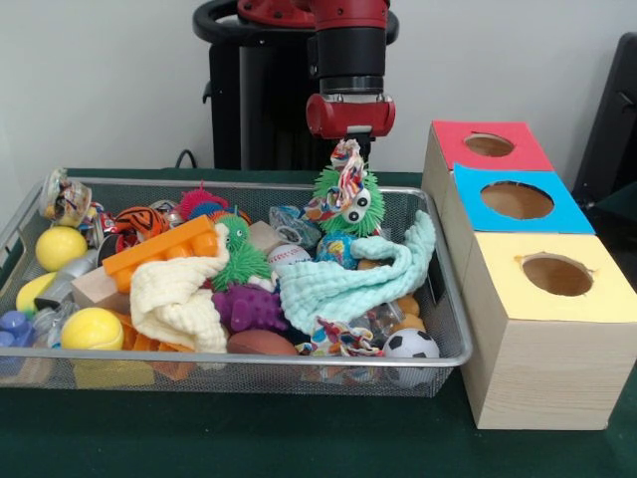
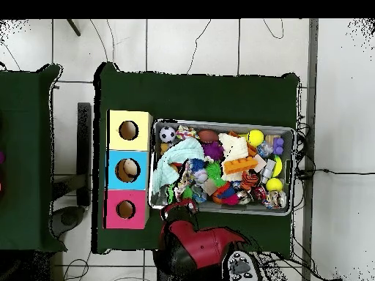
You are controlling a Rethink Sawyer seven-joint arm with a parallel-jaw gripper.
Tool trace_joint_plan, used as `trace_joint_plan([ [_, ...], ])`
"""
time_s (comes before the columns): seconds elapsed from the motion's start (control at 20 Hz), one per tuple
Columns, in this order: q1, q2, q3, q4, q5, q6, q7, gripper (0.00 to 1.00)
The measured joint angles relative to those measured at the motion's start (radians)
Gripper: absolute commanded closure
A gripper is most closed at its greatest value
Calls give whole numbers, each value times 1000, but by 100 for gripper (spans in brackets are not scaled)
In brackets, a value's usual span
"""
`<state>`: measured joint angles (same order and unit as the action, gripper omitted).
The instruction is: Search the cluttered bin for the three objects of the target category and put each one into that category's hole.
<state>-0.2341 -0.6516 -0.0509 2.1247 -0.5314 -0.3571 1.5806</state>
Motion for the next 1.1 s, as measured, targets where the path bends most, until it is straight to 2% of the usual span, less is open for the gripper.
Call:
trace_joint_plan([
  [1.1, -9, -8, 9, 0, -4, 0, 0, 0],
])
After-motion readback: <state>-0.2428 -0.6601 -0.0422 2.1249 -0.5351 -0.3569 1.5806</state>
